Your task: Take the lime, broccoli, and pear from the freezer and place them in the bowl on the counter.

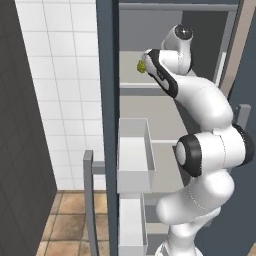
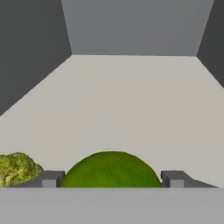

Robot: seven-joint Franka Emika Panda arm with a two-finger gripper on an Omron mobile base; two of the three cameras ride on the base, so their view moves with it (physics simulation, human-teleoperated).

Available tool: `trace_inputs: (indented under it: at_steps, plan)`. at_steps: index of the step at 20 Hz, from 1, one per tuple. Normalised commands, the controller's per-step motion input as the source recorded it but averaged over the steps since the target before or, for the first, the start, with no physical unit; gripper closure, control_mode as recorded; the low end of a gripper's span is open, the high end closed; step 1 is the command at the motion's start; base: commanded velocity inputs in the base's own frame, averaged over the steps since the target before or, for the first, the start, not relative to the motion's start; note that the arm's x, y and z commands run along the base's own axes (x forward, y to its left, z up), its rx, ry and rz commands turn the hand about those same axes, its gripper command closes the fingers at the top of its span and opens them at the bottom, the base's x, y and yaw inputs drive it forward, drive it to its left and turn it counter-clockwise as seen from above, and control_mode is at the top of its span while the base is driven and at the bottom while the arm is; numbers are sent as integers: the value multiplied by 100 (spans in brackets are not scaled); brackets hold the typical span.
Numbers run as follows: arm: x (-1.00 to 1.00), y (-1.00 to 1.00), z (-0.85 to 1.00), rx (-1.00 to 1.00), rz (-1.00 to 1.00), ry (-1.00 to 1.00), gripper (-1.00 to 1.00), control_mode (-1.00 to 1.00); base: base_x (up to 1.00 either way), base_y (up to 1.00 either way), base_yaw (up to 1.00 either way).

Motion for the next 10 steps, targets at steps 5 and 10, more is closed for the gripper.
trace_inputs:
  at_steps: [5, 10]
  plan:
    - [-100, 0, 9, 0, 0, -28, 100, -100, 0, 0, 0]
    - [-100, 0, 47, 2, -9, -23, 100, -100, 0, 0, 0]
